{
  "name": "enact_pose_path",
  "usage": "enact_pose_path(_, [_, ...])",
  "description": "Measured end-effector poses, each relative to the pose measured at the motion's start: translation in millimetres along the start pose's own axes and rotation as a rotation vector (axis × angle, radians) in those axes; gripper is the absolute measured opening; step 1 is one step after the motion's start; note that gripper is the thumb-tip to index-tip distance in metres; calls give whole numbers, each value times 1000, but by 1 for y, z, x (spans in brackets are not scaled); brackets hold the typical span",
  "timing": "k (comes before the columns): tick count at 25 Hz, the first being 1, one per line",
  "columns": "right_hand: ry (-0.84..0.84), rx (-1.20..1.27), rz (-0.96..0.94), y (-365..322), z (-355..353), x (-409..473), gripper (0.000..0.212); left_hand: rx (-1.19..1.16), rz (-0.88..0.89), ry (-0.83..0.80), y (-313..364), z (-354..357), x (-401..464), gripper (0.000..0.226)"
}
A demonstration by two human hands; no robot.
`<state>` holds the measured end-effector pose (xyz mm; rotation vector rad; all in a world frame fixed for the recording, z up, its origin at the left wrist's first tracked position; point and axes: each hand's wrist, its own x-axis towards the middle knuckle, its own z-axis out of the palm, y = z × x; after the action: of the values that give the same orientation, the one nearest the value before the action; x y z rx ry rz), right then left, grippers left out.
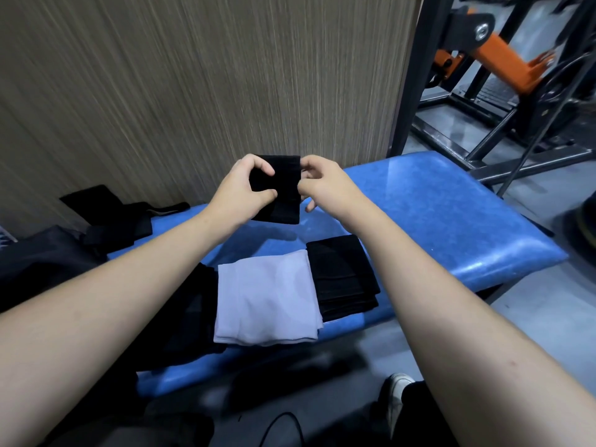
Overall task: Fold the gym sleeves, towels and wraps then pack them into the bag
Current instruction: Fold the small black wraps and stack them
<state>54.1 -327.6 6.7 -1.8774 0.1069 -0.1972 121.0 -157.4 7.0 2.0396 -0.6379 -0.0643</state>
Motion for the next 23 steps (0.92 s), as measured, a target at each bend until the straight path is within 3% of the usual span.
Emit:
enact_pose_path(6, [88,-44,-66,5,-5,0,31,-23,39,-44,7,0,-1,23])
enact_pose_path(11, [17,-27,-50,-3,-27,-20,52,-151,13,-179,23,0,-10,24])
enact_pose_path(15, [-33,-80,-10,-3,-54,-45,36,-137,16,-329,44,12,-18,41])
enact_pose_path(23, [-213,-198,175,16,-84,-90,30,119,-57,-562,61,49,-28,25])
